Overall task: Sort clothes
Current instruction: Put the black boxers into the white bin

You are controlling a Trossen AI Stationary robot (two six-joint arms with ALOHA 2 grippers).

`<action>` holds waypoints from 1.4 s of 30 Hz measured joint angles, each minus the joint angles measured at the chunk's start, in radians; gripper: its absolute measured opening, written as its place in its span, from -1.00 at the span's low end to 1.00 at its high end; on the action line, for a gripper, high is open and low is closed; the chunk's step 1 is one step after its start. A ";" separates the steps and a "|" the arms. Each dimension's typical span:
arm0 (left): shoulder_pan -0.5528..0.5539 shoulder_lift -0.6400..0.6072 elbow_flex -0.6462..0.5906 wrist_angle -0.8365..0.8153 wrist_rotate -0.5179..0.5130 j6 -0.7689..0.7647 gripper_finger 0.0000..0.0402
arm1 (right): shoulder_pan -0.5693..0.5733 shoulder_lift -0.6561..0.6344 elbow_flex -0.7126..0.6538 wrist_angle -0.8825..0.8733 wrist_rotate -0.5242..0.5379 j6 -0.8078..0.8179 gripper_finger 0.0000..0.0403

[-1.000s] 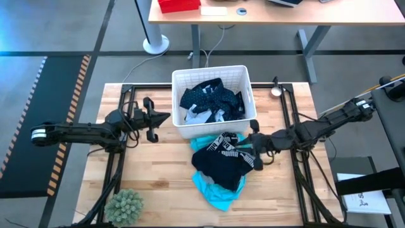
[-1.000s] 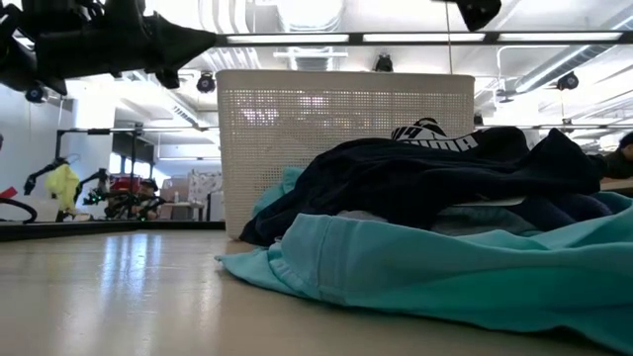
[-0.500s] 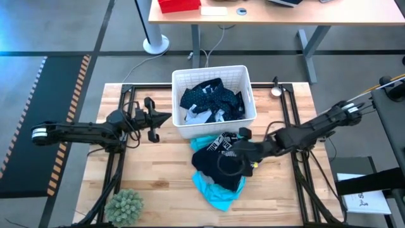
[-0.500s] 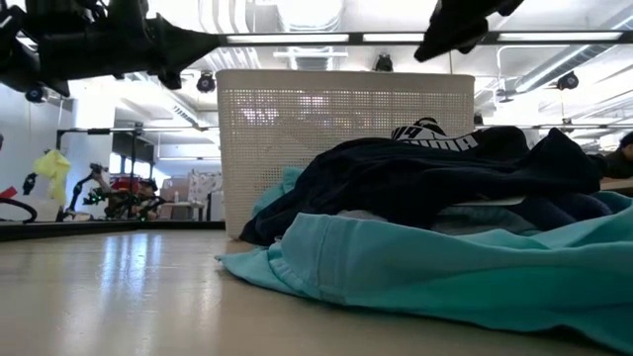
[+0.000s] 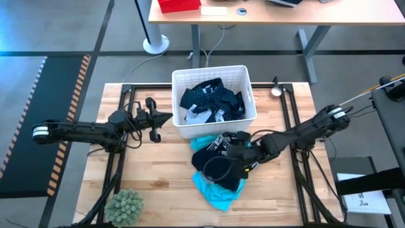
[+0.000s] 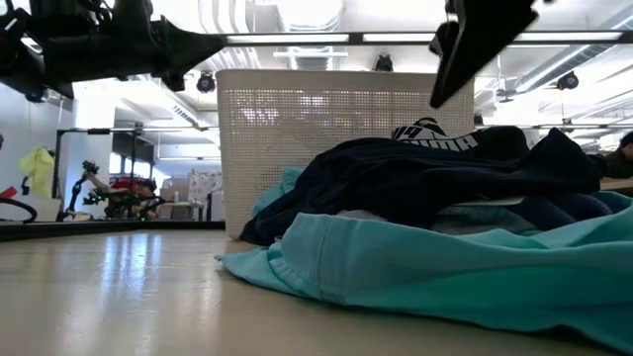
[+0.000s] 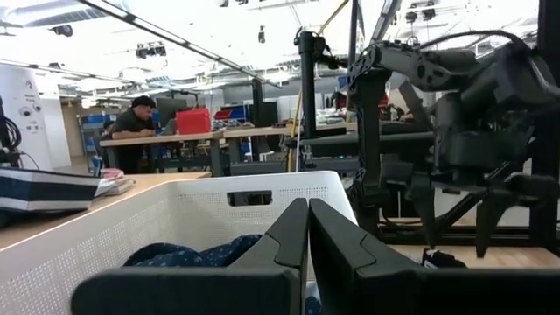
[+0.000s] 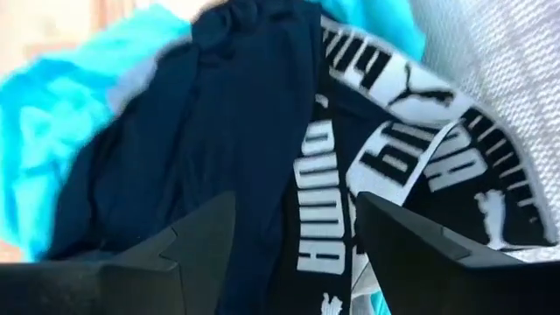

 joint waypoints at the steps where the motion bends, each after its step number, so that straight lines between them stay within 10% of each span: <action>1: 0.000 0.003 0.000 0.003 0.000 0.000 -1.00 | -0.002 0.013 0.000 -0.002 0.000 0.000 0.13; 15: 0.000 0.045 0.000 0.014 0.000 0.000 -1.00 | -0.068 0.168 0.000 -0.035 -0.003 -0.030 0.01; 25: 0.000 0.056 0.000 0.014 -0.001 0.011 -1.00 | -0.061 0.146 0.097 -0.152 0.006 -0.063 -0.93; 42: 0.000 0.058 0.000 0.019 -0.002 0.004 -1.00 | 0.002 -0.007 0.419 -0.179 0.275 -0.267 -1.00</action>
